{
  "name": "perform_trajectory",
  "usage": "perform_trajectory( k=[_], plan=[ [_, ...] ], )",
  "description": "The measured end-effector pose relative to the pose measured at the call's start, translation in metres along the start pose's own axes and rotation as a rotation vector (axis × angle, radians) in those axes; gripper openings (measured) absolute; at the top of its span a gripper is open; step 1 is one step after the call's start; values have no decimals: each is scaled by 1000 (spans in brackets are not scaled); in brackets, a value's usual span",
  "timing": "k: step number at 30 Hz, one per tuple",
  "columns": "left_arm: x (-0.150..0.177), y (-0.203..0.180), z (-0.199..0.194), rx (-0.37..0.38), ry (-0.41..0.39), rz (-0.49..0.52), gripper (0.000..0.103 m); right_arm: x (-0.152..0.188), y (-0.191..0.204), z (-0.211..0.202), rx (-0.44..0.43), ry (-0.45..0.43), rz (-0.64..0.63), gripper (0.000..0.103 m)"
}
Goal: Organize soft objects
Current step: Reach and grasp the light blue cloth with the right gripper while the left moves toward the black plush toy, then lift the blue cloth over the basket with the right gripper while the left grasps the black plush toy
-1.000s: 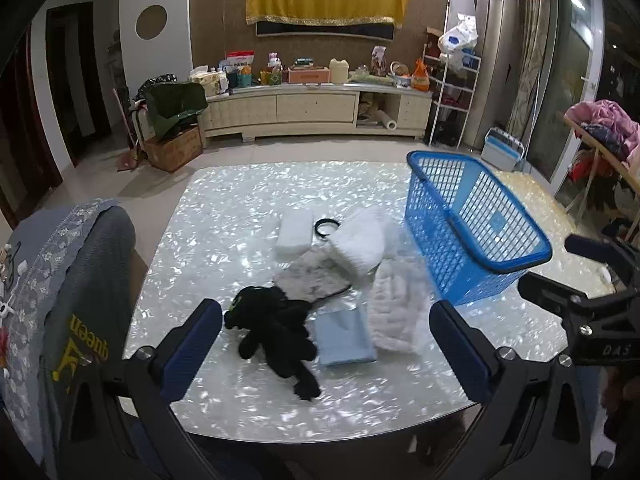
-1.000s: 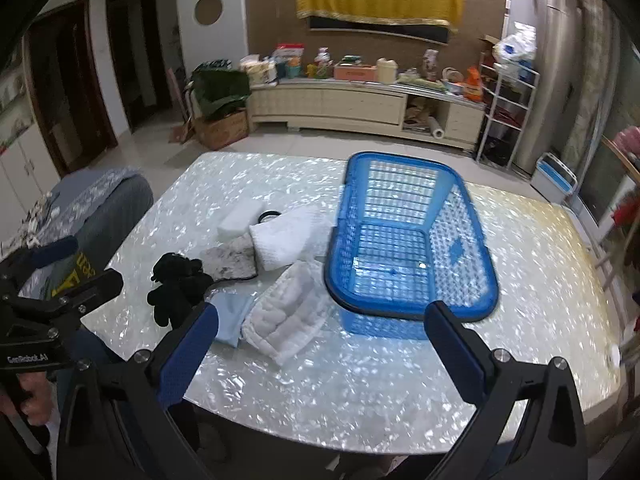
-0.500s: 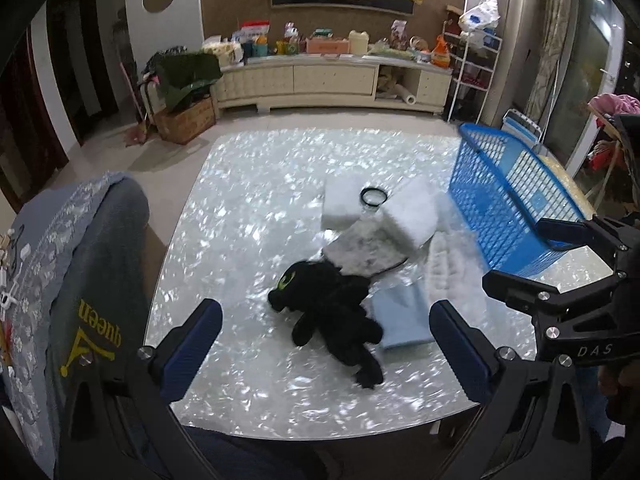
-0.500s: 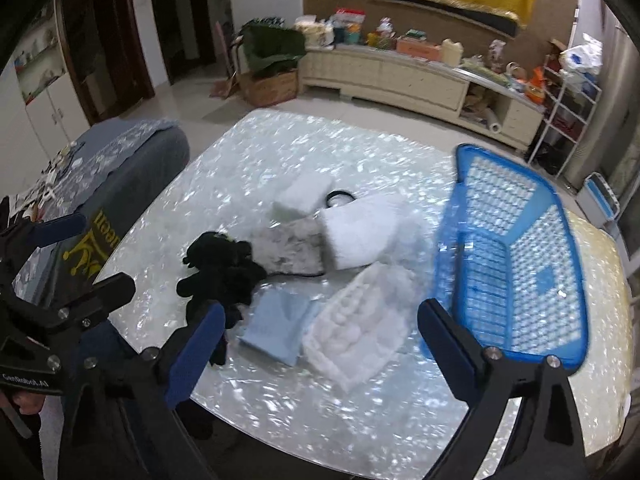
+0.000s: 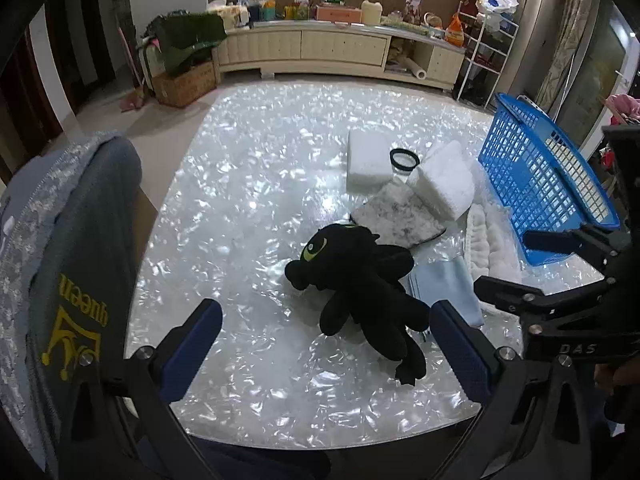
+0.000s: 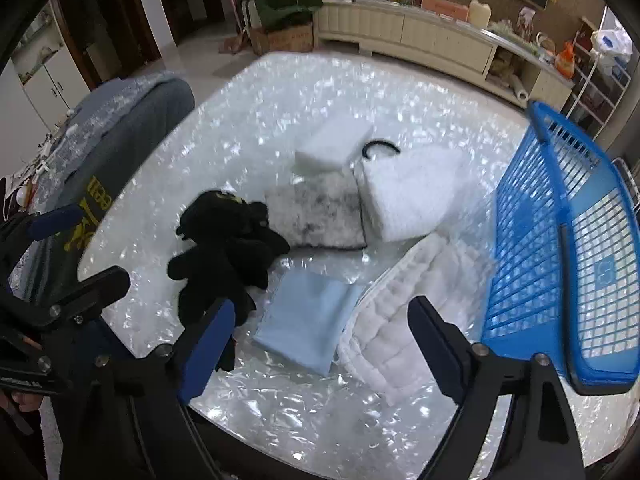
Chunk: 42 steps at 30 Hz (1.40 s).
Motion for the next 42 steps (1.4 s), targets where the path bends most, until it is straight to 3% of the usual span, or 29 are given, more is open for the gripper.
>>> perform_trajectory(
  k=[15,23,31,34,35,42],
  plan=[
    [-10,-6,51,27,71,-4,103,4,-8,64,-67,155,35,56],
    [-12,-7,71,31,102,8,103,-14,-10,77,-69,178,29,43],
    [-10,-7,86,29,128,24,103,-27,0,94,-11,222,-32,42],
    [-10,-5,89,45,131,14,103,-29,7,97,-24,215,-39,26],
    [-10,-5,89,47,132,14,103,-29,9,98,-36,215,-35,14],
    [-10,-8,89,45,132,25,103,-27,8,93,-74,205,-18,6]
  ],
)
Point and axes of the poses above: each gripper's, at about its wrist camera, not at the fingertips, and z roughly the way its jaws point, y to its left, x to its underside, the point moved 8 cm from there along z, roughly the way its jaws point, and after that the axes turned 9 degrees about y, right-handed, at the moved point
